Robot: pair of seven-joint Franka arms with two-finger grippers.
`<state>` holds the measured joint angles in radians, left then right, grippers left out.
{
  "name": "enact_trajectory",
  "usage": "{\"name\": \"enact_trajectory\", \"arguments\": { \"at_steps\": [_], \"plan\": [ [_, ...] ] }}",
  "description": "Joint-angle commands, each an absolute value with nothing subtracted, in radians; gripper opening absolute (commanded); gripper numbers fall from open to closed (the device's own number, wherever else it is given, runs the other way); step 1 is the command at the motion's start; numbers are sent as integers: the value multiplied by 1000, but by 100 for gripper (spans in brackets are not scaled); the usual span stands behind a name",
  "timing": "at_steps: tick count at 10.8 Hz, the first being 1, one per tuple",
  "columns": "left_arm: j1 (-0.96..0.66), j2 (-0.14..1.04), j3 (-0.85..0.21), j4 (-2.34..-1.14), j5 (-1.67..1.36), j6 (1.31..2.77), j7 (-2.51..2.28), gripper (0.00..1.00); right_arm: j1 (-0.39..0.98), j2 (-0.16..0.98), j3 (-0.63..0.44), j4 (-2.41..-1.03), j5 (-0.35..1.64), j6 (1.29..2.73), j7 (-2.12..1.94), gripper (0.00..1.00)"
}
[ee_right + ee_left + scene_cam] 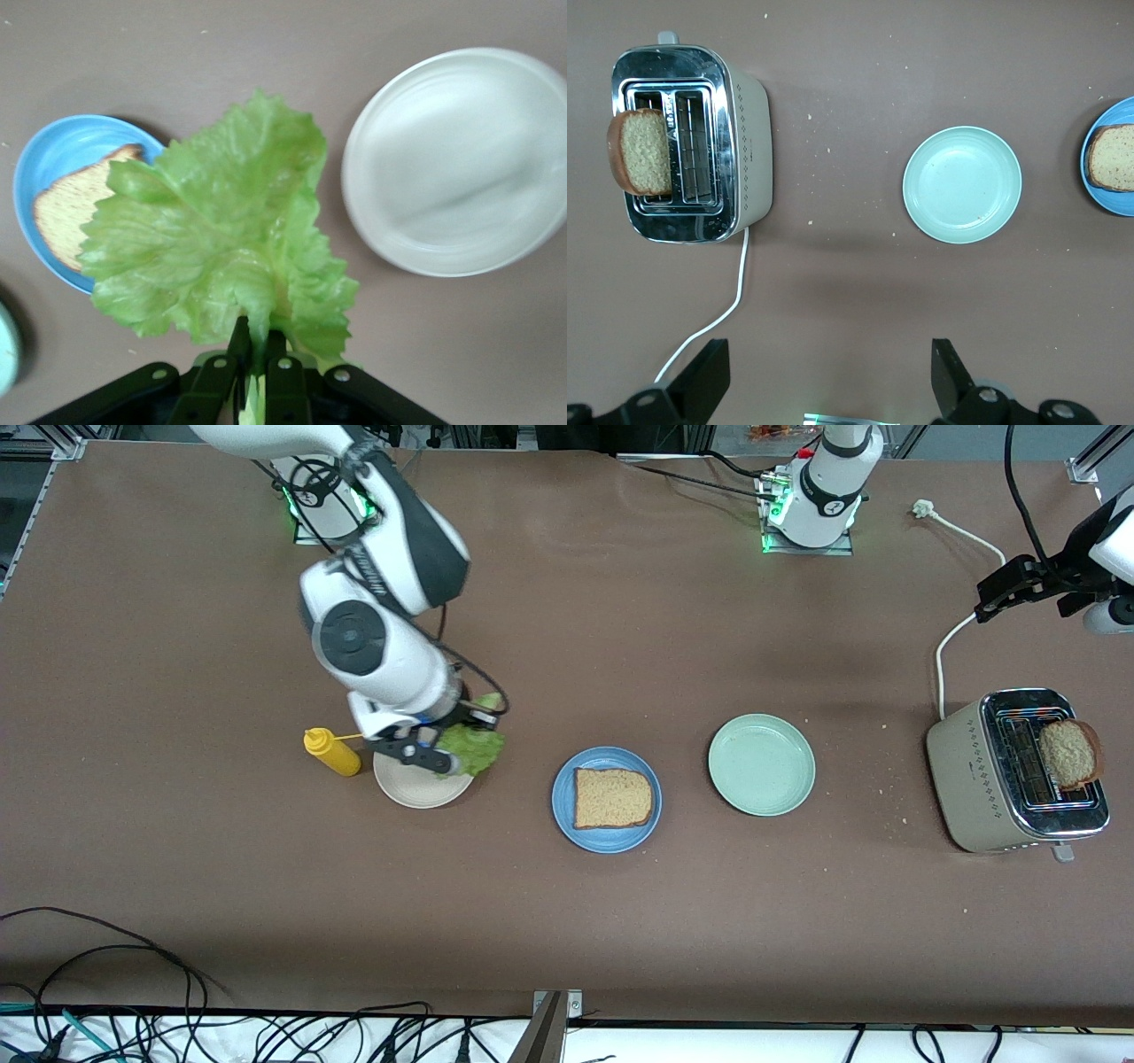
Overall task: Make sandwich in blue plate with both arms
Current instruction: 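Carry the lettuce with the right gripper and drop it onto the bread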
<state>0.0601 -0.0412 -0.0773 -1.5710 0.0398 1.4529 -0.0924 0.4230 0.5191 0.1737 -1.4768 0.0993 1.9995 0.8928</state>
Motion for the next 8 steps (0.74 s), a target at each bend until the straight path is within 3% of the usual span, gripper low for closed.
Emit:
{"name": "enact_trajectory", "arguments": {
  "at_steps": [1, 6, 8],
  "plan": [
    [63, -26, -84, -1545, 66, 1439, -80, 100, 501, 622, 170, -1419, 103, 2204, 1116, 9],
    [66, -28, -83, -1545, 64, 1439, -80, 100, 590, 871, 172, -1313, 103, 2645, 1356, 9],
    [66, -28, -83, -1545, 64, 1437, -83, 100, 612, 925, 170, -1313, 103, 2738, 1364, 10]
  ]
}}
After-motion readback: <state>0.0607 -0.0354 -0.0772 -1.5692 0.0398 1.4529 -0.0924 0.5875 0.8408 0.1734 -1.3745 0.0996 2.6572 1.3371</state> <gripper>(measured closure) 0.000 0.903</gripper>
